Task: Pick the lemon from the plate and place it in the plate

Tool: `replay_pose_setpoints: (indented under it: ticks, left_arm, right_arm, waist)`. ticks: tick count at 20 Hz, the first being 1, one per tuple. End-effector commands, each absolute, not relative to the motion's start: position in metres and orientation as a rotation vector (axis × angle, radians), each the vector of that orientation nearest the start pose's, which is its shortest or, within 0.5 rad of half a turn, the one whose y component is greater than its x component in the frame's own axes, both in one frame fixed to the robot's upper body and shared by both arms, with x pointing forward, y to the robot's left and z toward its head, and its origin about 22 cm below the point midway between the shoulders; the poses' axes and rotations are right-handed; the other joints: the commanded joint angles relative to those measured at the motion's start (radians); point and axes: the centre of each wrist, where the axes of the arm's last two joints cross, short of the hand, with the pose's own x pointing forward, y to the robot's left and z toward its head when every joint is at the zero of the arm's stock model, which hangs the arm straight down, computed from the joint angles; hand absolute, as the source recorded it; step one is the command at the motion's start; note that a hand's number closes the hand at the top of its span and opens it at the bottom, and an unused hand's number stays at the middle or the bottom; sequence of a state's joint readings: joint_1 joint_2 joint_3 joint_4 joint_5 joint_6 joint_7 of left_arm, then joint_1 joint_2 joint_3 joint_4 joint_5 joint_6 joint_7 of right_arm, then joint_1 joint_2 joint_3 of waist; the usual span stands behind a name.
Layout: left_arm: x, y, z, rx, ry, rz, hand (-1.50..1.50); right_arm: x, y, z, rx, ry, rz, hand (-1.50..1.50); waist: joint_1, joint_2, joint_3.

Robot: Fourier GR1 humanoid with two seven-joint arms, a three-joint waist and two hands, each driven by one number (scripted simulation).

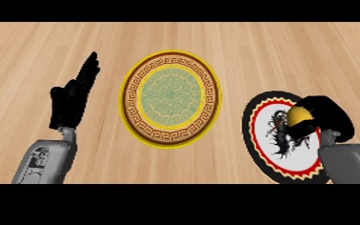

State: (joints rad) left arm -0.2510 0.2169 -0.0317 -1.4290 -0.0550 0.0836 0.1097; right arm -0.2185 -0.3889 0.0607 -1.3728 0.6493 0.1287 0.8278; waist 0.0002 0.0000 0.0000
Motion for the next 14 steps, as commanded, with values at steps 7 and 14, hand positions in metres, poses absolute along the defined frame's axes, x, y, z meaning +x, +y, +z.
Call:
replay_pose_setpoints:
  ticks: [7, 14]
  left_arm:
    - [0.296, 0.251, 0.031, 0.206, -1.545, -0.238, 0.0]
    - [0.292, 0.257, 0.036, 0.225, -1.556, -0.218, 0.0]
  right_arm:
    - [0.284, -0.297, 0.036, -0.788, -0.914, 1.186, 1.5]
    - [0.293, -0.309, 0.077, -0.94, -1.298, 1.103, 1.5]
  waist:
    - [0.009, 0.0, 0.001]
    - [-0.002, -0.003, 0.0]
